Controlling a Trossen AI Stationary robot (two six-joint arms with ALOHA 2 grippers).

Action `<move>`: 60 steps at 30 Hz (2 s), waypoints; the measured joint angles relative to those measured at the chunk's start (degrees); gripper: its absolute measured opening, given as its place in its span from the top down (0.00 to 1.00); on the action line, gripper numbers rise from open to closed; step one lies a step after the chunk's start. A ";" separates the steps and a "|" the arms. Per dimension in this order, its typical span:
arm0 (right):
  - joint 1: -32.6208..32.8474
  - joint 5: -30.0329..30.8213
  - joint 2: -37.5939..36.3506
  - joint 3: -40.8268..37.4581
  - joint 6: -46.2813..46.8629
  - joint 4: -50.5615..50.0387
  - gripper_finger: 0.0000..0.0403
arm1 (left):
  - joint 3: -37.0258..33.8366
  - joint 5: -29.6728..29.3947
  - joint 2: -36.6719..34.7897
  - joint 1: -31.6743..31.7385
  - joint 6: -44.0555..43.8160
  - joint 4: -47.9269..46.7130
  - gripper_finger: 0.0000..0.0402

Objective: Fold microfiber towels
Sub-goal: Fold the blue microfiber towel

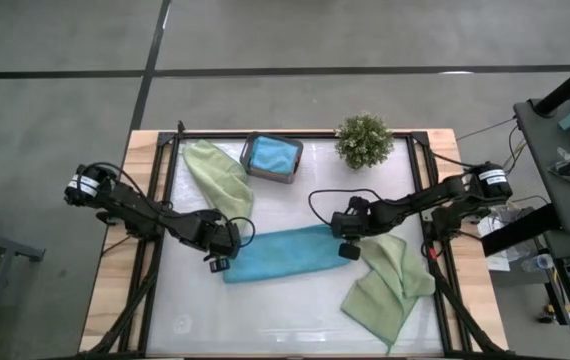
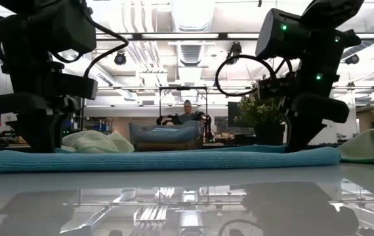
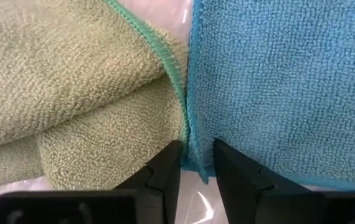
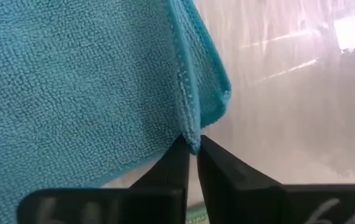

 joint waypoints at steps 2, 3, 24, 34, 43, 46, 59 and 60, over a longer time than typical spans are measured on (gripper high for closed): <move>-0.28 -0.07 -0.54 0.05 0.43 -0.19 0.91 | 0.05 0.00 -0.23 0.00 0.02 -0.27 0.80; -0.50 -0.09 -1.06 0.09 0.52 -0.37 0.89 | 0.09 0.00 -0.33 0.02 0.02 -0.53 0.80; -4.99 -13.92 -5.67 0.22 25.92 -1.05 0.52 | 1.88 -0.23 -2.75 0.00 0.30 0.76 0.80; -3.79 -16.48 -1.70 0.09 28.56 0.80 0.44 | 1.86 -1.46 -2.75 0.00 0.09 1.70 0.80; -1.93 -18.78 1.85 0.18 27.45 10.19 0.42 | 1.86 -2.86 -2.78 0.00 0.20 1.77 0.80; -1.97 -18.47 2.07 0.18 27.46 10.75 0.47 | 1.86 -2.86 -2.80 0.00 0.21 2.01 0.80; -1.99 -18.05 1.83 0.00 25.14 10.47 0.96 | 1.19 -3.96 -2.80 -0.04 0.09 4.71 0.80; -1.99 -18.05 1.68 -0.02 25.03 10.36 0.96 | 1.15 -3.96 -2.80 -0.04 0.09 4.72 0.80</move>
